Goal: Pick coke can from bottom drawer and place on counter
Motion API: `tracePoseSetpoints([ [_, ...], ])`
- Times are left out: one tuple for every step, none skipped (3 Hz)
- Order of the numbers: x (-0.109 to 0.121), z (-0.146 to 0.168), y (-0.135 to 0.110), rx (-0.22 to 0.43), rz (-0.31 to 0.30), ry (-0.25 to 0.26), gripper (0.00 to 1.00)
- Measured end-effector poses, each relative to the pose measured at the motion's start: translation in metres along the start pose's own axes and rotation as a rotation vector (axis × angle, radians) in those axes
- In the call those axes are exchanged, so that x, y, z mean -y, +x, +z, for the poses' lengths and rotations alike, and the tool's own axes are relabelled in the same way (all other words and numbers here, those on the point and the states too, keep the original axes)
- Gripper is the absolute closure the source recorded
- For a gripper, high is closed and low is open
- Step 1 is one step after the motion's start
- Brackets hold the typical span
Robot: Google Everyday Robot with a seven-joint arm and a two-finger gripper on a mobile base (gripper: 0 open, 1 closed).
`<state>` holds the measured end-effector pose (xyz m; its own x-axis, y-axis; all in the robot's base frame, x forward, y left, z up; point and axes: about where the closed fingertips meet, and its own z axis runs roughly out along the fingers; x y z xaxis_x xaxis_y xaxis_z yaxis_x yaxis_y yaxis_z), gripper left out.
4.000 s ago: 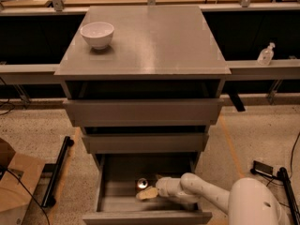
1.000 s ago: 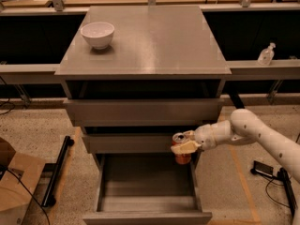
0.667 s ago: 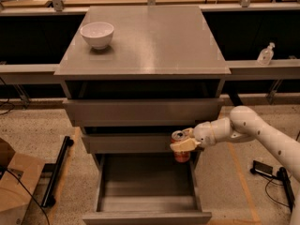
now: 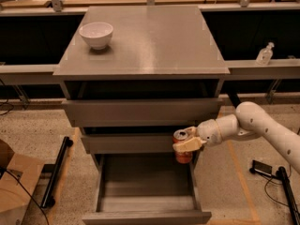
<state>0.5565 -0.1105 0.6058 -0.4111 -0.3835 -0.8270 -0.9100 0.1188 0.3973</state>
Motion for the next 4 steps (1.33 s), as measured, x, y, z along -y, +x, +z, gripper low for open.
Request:
tracePoseSetpoints([
  [-0.028, -0.029, -0.036, -0.011, -0.052, 0.023, 1.0],
  [-0.053, -0.066, -0.091, -0.025, -0.12, 0.095, 1.0],
  [-0.088, -0.109, -0.168, -0.028, -0.231, 0.202, 1.0],
  [-0.094, -0.109, -0.176, -0.035, -0.248, 0.207, 1.0],
])
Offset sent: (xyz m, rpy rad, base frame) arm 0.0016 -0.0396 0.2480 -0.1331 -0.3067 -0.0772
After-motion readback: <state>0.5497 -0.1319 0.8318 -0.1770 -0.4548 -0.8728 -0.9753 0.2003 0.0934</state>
